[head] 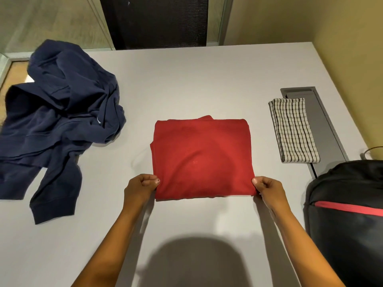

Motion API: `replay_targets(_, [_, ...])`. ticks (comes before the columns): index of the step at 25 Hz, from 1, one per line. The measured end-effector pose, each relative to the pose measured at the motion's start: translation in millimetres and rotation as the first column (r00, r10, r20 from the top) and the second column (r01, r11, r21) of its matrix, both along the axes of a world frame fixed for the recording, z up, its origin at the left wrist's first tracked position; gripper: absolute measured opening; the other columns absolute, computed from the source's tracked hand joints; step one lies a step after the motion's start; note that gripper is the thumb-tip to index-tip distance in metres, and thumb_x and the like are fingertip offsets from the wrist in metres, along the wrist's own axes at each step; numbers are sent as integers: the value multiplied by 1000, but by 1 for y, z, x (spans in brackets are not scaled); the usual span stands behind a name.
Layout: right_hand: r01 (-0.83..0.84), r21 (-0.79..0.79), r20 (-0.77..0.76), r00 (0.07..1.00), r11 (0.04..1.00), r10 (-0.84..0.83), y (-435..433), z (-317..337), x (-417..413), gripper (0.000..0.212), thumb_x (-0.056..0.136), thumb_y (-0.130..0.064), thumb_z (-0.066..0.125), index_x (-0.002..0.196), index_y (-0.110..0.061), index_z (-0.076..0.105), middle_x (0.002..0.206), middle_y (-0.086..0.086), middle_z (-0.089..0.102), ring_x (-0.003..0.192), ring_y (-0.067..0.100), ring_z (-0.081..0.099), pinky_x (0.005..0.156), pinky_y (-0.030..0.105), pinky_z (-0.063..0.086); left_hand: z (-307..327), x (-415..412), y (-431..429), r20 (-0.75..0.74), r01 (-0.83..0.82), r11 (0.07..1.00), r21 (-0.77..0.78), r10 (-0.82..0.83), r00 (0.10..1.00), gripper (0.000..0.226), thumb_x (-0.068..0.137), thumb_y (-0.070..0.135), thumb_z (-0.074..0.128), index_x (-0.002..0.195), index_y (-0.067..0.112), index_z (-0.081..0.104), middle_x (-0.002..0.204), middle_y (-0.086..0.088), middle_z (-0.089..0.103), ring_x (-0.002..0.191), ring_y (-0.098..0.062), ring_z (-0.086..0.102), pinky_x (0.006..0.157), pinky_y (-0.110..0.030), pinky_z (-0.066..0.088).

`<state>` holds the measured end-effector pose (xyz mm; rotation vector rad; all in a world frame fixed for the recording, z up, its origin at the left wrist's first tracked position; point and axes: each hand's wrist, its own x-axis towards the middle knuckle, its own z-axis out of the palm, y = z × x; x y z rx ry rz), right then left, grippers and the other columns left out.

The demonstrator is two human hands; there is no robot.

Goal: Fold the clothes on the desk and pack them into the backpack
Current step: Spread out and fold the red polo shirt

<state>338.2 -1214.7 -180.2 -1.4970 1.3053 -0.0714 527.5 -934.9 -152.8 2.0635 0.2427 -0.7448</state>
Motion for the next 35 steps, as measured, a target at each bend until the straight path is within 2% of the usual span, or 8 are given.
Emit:
replay_targets(3, [12,-6,3,1000,1000,-12,2,2,1,15,92,-12,64,79,-14,70,66,4,62,63,20,52,66,36,46,2,1,-8,48,61,991,117,-67,997,7,87,17,69,80,19,69,74,5,68,88,-18,63,92,-38,44])
replay_targets(8, [-69,-287,-102,994,955,41,0,18,-3,12,95,-10,60,86,-7,67,80,6,66,76,22,57,69,27,37,4,-5,-9,255,19,909,416,-137,957,20,89,-3,49,86,15,57,74,3,57,90,-22,51,75,-32,15])
replay_targets(12, [-96,-399,-127,991,912,49,19,12,-5,11,93,-1,59,85,-9,62,82,7,64,75,19,60,59,12,36,0,-24,-10,358,70,894,443,-248,900,24,83,-6,51,94,15,55,86,2,61,92,-22,57,74,-32,14])
replay_targets(16, [-154,-747,-55,984,646,171,38,13,16,13,94,-4,57,106,-9,60,103,7,57,94,21,49,74,21,37,1,-23,-34,637,154,906,394,-389,665,41,86,6,59,126,12,53,134,-8,49,123,-27,47,102,-43,36])
replay_targets(20, [-361,-759,-46,860,542,508,57,1,74,31,100,-19,46,127,-10,58,135,7,53,131,24,43,108,36,36,-19,-12,-82,578,380,754,536,-656,485,58,93,22,46,149,14,32,160,-8,18,147,-27,17,119,-45,18])
replay_targets(23, [-572,-749,-284,733,335,617,56,-20,109,51,102,-39,36,150,-20,33,159,4,24,149,29,12,121,44,11,-49,3,-97,493,362,677,641,-724,482,61,97,45,29,154,24,18,162,-6,7,149,-27,9,119,-50,15])
replay_targets(26, [-667,-713,-483,691,217,538,36,-40,117,61,99,-57,28,154,-31,18,163,-3,11,150,32,1,120,54,6,-70,21,-87,499,298,702,646,-684,532,68,95,61,22,155,29,13,163,-3,7,150,-25,7,120,-51,10])
replay_targets(35, [-611,-709,-482,784,353,390,26,-50,128,70,97,-63,23,156,-27,11,163,-4,3,149,32,-3,120,53,1,-77,26,-83,547,255,751,609,-630,551,69,98,56,24,155,18,14,162,-3,9,150,-23,7,120,-49,10])
